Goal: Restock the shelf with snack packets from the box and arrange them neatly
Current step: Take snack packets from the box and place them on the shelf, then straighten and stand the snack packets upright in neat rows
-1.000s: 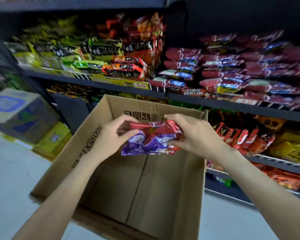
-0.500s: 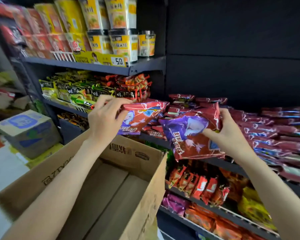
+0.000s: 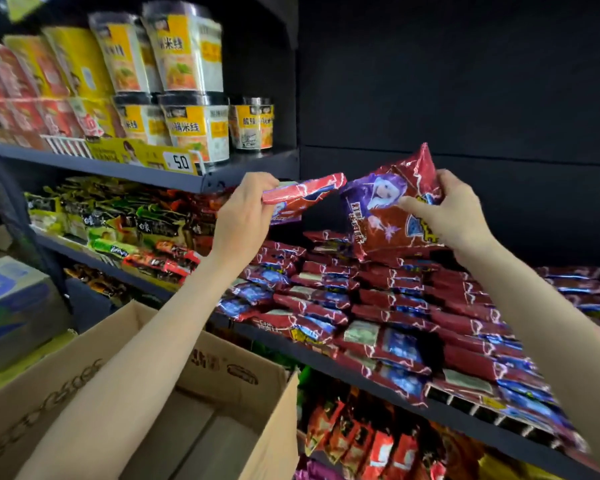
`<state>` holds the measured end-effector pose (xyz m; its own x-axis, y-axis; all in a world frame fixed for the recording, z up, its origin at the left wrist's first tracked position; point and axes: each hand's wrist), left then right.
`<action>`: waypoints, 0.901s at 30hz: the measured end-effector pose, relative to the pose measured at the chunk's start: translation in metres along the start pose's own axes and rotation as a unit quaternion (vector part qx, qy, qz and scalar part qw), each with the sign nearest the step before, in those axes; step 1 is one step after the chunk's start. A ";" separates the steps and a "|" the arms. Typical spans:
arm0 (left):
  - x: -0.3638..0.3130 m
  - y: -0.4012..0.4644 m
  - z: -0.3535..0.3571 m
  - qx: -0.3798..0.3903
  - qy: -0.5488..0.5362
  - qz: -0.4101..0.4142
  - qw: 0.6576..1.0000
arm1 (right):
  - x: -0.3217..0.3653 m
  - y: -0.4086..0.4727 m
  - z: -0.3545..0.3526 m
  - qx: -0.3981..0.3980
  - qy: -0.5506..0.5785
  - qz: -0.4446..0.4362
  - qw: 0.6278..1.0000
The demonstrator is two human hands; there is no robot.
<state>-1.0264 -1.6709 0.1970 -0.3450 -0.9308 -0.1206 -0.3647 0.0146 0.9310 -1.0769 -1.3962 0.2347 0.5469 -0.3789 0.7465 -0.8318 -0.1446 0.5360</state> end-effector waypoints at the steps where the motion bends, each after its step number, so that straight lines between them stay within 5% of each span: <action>1: 0.010 0.002 0.014 0.008 -0.013 0.011 1.000 | -0.004 0.010 0.004 -0.007 -0.013 -0.009 1.000; 13: 0.156 -0.009 0.131 0.272 -0.084 -0.049 0.958 | -0.039 0.125 0.079 0.020 -0.168 -0.098 0.981; 18: 0.176 -0.017 0.133 0.421 0.034 -0.059 0.904 | -0.057 0.145 0.126 0.061 -0.234 -0.185 0.952; 22: 0.173 -0.013 0.136 0.388 0.147 0.066 0.908 | -0.063 0.154 0.169 0.117 -0.286 -0.283 0.908; 27: 0.168 -0.007 0.138 0.388 0.256 0.085 0.881 | -0.070 0.153 0.216 0.195 -0.384 -0.335 0.838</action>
<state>-1.2010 -1.7767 0.1230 -0.0875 -0.9311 0.3541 -0.8958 0.2290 0.3810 -1.2627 -1.5888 0.1793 0.8052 -0.5488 -0.2248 -0.4126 -0.7907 0.4523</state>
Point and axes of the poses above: each hand's wrist, its own y-axis towards the middle knuckle, its own z-axis out of the palm, x = y × z, and after that the axes turned 3 degrees about -z, right-handed
